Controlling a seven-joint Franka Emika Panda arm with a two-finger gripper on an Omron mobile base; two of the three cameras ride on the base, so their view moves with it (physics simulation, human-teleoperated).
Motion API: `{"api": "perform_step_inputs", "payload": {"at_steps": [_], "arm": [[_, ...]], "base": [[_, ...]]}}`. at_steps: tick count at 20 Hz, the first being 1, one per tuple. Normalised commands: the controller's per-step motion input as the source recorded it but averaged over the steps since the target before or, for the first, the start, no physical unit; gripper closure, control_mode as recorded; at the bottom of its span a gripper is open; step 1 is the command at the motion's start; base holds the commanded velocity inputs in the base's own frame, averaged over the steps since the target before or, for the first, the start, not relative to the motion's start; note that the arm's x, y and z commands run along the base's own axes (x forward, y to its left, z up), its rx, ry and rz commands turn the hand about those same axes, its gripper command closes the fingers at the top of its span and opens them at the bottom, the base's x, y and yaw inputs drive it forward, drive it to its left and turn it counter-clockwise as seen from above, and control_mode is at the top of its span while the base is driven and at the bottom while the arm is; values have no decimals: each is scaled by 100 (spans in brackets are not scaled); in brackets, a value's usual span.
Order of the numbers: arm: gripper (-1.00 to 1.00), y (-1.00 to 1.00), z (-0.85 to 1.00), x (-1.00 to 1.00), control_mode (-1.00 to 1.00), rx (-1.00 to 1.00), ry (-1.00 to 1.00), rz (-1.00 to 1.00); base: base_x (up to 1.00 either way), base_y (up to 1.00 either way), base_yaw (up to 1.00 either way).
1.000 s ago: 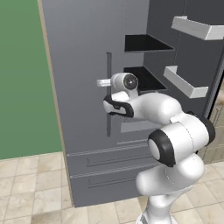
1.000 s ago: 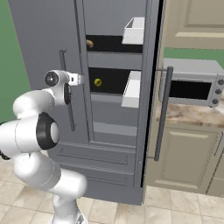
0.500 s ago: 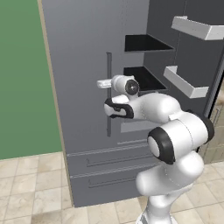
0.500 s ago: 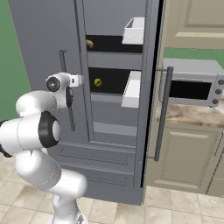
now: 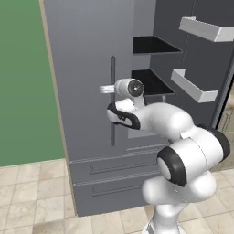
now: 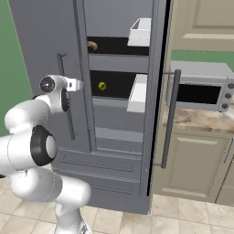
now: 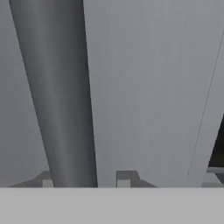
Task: Retrieve the banana and pear from the fridge and place them into the bowl on the dining table.
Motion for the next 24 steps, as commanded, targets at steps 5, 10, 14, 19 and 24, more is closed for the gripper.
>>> {"api": "perform_step_inputs", "payload": {"at_steps": [5, 10, 14, 19, 24], "arm": [[100, 28, 30, -97, -100, 0, 21, -4], [100, 52, 28, -100, -100, 0, 12, -3], [100, 48, 47, -98, -100, 0, 10, -3], [-100, 29, 53, -79, -100, 0, 9, -1], [-100, 2, 66, -69, -100, 0, 3, 0]], "base": [[0, 0, 0], [0, 0, 0], [0, 0, 0], [0, 0, 0], [0, 0, 0]]}}
